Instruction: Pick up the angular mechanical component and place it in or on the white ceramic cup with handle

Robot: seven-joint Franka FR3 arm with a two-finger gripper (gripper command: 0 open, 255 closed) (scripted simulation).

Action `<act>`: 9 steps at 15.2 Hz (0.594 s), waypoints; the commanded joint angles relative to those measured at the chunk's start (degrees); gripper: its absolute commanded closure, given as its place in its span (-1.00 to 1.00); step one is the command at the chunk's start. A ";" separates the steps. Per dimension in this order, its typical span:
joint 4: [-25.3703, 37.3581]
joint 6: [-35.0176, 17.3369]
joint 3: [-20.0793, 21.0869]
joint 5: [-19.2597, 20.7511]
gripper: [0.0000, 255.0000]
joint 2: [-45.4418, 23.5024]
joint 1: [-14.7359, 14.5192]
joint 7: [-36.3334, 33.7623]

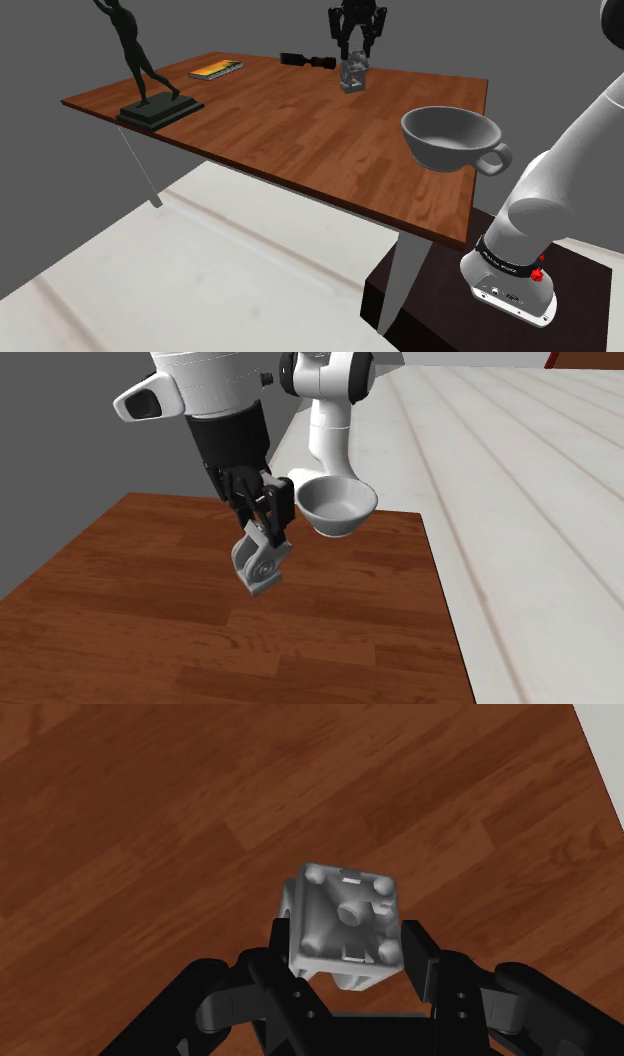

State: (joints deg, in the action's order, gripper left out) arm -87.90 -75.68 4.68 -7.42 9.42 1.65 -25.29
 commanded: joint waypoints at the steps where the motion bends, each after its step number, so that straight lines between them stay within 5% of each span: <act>1: 3.05 1.99 -0.02 0.03 1.00 -1.05 0.01 -0.24; 9: 15.38 9.63 0.06 0.05 1.00 -5.69 -0.07 -1.37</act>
State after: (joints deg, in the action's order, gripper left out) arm -74.17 -67.12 4.79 -7.38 4.32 1.54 -26.63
